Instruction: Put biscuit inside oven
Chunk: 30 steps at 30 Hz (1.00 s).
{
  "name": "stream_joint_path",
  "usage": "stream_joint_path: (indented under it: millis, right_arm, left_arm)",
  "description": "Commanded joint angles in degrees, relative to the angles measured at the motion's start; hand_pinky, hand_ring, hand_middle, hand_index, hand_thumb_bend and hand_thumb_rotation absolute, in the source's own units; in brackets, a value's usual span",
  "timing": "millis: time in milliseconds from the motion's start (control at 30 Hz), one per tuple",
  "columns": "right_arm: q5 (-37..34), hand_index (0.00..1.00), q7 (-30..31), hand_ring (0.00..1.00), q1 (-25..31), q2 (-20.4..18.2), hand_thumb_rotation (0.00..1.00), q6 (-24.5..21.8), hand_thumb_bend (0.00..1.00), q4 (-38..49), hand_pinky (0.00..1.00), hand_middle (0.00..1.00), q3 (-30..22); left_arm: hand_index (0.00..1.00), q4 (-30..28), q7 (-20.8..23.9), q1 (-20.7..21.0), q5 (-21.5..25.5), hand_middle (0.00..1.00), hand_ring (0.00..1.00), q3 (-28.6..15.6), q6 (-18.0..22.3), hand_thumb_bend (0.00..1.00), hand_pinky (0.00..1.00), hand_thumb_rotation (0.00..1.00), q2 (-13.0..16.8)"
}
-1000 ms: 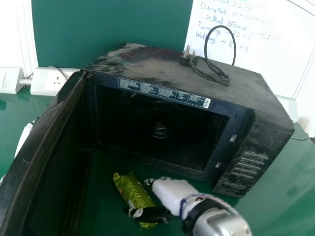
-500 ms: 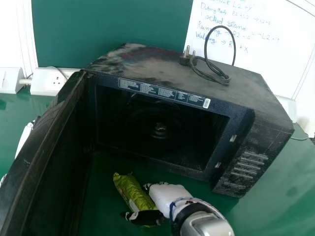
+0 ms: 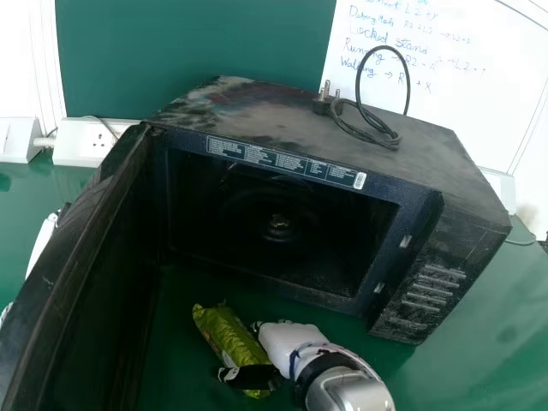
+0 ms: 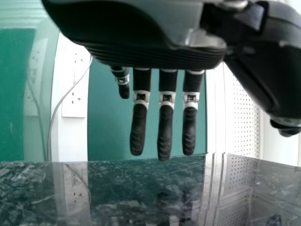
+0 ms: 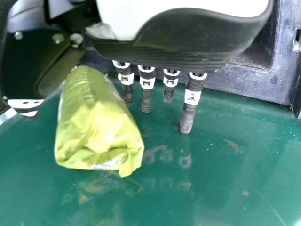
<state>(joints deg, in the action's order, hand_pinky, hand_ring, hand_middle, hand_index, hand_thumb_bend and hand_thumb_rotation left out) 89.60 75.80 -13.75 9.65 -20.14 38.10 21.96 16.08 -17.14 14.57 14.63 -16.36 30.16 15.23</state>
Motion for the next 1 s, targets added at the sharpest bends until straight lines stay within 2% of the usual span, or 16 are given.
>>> stream_joint_path:
  millis: [0, 233, 533, 700, 767, 833, 967]
  right_arm:
    - [0.29, 0.95, 0.22, 0.89, 1.43, -0.42, 0.64, 1.08, 0.91, -1.0, 0.76, 0.93, -1.14]
    - [1.59, 0.95, -2.18, 0.87, 2.65, -1.84, 0.63, 3.36, 0.9, -2.32, 0.74, 0.93, -1.82]
    - [7.78, 0.95, -4.39, 0.87, 4.48, -5.95, 0.6, 4.39, 0.9, -5.22, 0.75, 0.93, -0.44]
    - [12.49, 0.94, -5.74, 0.88, 6.15, -8.34, 0.57, 5.0, 0.91, -6.65, 0.76, 0.93, 1.1]
    - [14.43, 0.94, -6.64, 0.88, 6.86, -8.69, 0.57, 5.74, 0.91, -7.36, 0.77, 0.92, 2.16]
    - [16.03, 0.92, -8.13, 0.84, 7.49, -8.19, 0.58, 7.14, 0.93, -8.03, 0.72, 0.88, 3.33]
    - [17.88, 0.91, -10.51, 0.85, 8.93, -9.25, 0.55, 7.41, 0.93, -9.81, 0.74, 0.9, 4.23]
  left_arm:
    - [0.48, -0.58, -0.37, -0.72, 0.23, 0.43, 0.38, 0.01, 0.48, 0.51, 0.32, 0.08, 0.09]
    - [0.48, -1.89, -0.26, -1.04, 0.6, 0.42, 0.37, 0.03, -0.75, 0.51, 0.32, 0.07, -0.03]
    - [0.48, -1.78, -0.33, -0.9, 0.8, 0.43, 0.37, -0.11, -0.88, 0.52, 0.32, 0.08, -0.18]
    - [0.48, -2.44, 0.06, -1.08, 0.28, 0.42, 0.37, 0.06, -0.86, 0.51, 0.32, 0.08, -0.28]
    - [0.48, -2.47, 0.04, -1.01, 0.42, 0.42, 0.37, 0.05, -0.91, 0.51, 0.32, 0.07, -0.36]
    - [0.48, -2.33, 0.41, -0.99, -0.2, 0.42, 0.37, 0.06, -0.61, 0.52, 0.32, 0.08, -0.35]
    - [0.48, -2.46, 0.53, -1.04, -0.31, 0.42, 0.37, 0.21, -0.52, 0.52, 0.33, 0.08, -0.37]
